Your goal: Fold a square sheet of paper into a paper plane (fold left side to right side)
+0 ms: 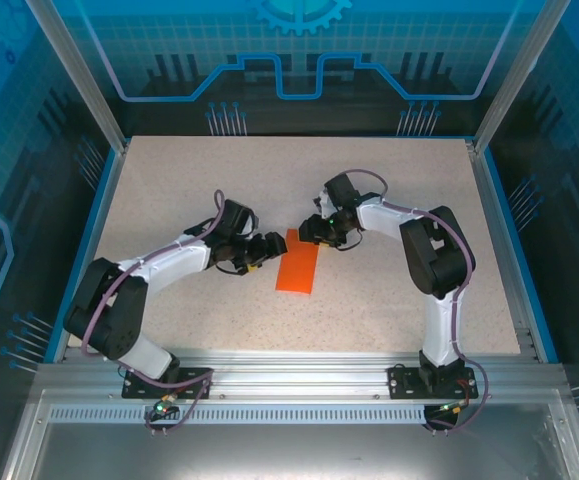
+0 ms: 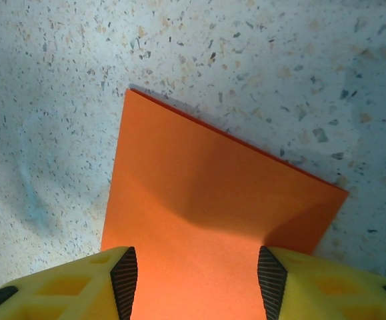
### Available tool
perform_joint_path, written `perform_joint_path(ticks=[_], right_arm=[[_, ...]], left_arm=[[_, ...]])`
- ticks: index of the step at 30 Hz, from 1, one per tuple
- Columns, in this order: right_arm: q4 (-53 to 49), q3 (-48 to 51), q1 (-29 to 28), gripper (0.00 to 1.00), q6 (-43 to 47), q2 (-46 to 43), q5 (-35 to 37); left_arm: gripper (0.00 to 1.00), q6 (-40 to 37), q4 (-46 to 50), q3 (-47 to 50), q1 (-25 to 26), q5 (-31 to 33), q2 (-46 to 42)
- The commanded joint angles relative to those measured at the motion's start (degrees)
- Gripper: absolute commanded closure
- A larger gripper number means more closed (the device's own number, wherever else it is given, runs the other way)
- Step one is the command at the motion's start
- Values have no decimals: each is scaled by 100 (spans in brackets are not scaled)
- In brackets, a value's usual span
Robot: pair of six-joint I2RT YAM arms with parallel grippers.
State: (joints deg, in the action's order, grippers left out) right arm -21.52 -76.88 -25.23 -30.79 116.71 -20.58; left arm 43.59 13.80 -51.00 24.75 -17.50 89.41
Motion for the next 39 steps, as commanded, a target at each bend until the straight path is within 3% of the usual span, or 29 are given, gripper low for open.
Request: perform_joint_path(ticks=[1,12,29,39], right_arm=[[-196,45,-17,47,208,56,124],[-327,209,114,54,444,123,116],[-266,260,142,57,530,151,-67],[-230,270,142,57,518,151,-148]], left_arm=[[17,9,-188,-36,-58,-264,278],[21,-86,-44,-456,-46,-366,928],[29,-36,-30,-940,176,-502,1632],[38,481,-990,-700,188,-876,1611]])
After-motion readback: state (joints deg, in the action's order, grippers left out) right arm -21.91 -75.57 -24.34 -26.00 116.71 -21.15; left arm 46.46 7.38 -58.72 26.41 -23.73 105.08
